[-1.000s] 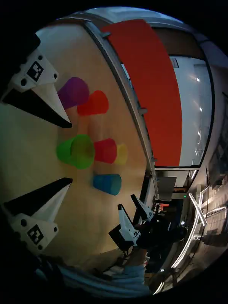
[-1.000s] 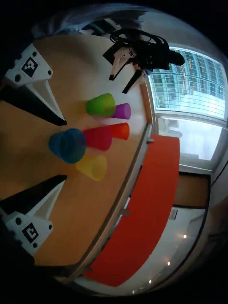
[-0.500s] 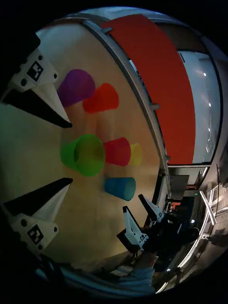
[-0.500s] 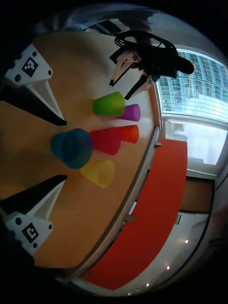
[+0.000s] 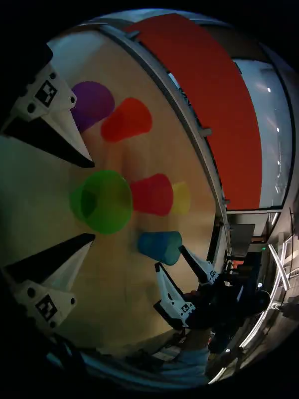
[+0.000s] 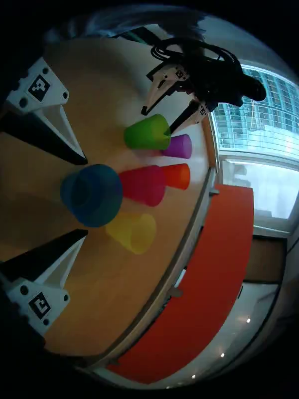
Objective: Pour water
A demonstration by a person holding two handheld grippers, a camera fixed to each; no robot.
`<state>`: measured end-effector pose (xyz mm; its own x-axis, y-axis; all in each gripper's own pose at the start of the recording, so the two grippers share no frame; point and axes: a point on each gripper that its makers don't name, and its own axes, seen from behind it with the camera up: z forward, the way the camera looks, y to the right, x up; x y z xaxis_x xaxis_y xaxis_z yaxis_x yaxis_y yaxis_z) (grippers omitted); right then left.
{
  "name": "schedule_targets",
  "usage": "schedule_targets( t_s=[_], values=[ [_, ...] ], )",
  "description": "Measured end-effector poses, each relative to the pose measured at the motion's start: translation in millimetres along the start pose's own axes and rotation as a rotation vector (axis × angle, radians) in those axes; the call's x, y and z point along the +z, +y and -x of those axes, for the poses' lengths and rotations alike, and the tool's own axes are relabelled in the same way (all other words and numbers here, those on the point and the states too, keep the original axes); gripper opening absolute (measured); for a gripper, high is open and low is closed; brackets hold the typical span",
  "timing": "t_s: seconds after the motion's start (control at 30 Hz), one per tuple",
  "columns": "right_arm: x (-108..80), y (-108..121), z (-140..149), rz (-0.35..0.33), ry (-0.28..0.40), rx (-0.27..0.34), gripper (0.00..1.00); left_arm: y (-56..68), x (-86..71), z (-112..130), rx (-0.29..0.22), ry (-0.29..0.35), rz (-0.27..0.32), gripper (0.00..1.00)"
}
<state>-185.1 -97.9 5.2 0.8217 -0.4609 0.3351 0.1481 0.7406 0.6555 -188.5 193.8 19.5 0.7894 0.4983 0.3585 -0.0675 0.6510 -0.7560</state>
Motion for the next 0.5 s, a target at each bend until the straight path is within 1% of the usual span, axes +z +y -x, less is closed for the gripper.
schedule_targets(
  t_s=[0.27, 0.5],
  values=[
    [8.1, 0.3, -1.5, -0.012, -0.003, 0.006, 1.00, -1.1, 10.2, -7.3, 0.012, -0.012, 0.010, 0.97],
    [11.7, 0.8, -1.5, -0.019, -0.005, 0.010, 1.00, 0.5, 15.9, -10.4, 0.007, -0.011, 0.019, 0.98]
  ],
)
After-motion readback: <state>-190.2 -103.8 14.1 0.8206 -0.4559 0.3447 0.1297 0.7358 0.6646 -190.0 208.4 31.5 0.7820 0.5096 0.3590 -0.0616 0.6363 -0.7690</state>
